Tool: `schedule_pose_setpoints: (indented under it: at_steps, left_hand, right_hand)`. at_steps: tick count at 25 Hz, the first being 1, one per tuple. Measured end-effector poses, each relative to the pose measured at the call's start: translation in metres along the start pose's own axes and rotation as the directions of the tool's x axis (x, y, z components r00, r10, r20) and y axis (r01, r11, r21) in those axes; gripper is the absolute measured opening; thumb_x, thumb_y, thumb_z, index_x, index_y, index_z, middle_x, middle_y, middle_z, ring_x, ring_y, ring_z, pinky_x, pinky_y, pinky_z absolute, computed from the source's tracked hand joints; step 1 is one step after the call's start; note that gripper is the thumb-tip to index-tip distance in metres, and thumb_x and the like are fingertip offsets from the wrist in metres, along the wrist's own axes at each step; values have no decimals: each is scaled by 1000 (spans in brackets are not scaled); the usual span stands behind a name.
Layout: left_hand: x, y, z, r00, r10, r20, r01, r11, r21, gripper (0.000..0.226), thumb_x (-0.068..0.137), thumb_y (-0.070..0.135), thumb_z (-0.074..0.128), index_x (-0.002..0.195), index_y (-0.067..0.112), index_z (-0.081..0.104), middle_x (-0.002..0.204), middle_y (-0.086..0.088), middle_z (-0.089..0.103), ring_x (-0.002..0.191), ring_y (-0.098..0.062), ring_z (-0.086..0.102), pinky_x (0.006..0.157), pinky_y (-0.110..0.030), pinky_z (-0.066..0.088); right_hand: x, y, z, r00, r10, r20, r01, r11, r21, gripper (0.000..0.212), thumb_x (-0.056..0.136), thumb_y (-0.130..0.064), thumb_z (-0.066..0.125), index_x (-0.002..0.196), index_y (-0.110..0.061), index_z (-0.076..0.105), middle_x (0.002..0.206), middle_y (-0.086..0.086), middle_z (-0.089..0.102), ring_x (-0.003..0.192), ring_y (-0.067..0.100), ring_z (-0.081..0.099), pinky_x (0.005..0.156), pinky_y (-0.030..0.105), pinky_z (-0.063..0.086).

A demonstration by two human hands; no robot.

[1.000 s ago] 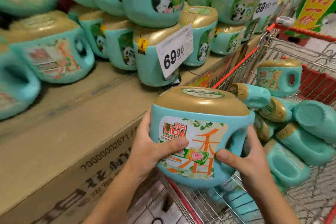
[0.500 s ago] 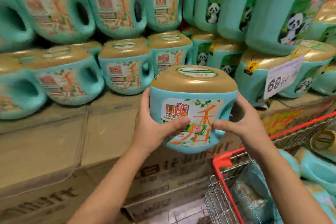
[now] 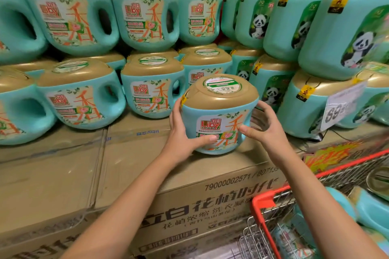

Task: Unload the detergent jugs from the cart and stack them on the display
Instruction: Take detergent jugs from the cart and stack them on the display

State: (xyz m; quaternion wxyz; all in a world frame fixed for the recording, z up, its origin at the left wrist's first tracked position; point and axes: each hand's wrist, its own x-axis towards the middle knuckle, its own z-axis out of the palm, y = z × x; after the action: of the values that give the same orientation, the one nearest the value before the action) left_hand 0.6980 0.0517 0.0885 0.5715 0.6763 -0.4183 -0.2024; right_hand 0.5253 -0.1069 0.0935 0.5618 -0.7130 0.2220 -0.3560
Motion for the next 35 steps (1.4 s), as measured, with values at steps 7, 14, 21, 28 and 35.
schedule_pose_setpoints:
  at_steps: [7, 14, 21, 28, 35]
  left_hand:
    - [45, -11, 10, 990, -7, -141, 11, 1000, 27, 122, 52, 36, 94, 146, 38, 17, 146, 4, 35, 133, -14, 39, 111, -38, 37]
    - [73, -20, 25, 960, -67, -271, 68, 998, -7, 105, 57, 34, 93, 142, 29, 32, 144, -6, 44, 127, -20, 50, 106, -46, 44]
    - [83, -25, 39, 924, -80, -374, 71, 997, -38, 95, 57, 34, 92, 134, 18, 38, 133, -7, 53, 120, -22, 56, 101, -44, 48]
    - [89, -24, 46, 919, -89, -384, 91, 996, -14, 88, 59, 41, 90, 129, 21, 40, 133, -1, 52, 120, -18, 54, 99, -37, 48]
    - [77, -10, 46, 901, -167, -401, 213, 974, 73, 82, 74, 44, 79, 138, 16, 38, 138, -6, 48, 123, -19, 51, 102, -36, 45]
  right_hand:
    - [35, 13, 0, 998, 57, -28, -59, 995, -86, 106, 60, -41, 88, 147, -33, 28, 141, -6, 43, 127, 10, 46, 98, 24, 42]
    - [62, 23, 9, 983, 75, -168, -103, 981, -166, 97, 61, -45, 85, 143, -30, 36, 140, -7, 46, 127, 13, 47, 103, 33, 44]
    - [70, 31, 16, 959, 124, -254, -156, 982, -109, 97, 75, -34, 80, 149, -14, 21, 146, 5, 43, 126, 17, 49, 106, 37, 43]
    - [75, 39, 19, 941, 187, -281, -217, 973, -79, 74, 79, -37, 76, 137, -10, 41, 101, -14, 59, 78, -14, 62, 63, 2, 44]
    - [54, 17, 14, 946, 180, -270, -245, 942, -229, 62, 86, -42, 68, 137, -14, 45, 116, -7, 56, 102, 8, 54, 84, 19, 42]
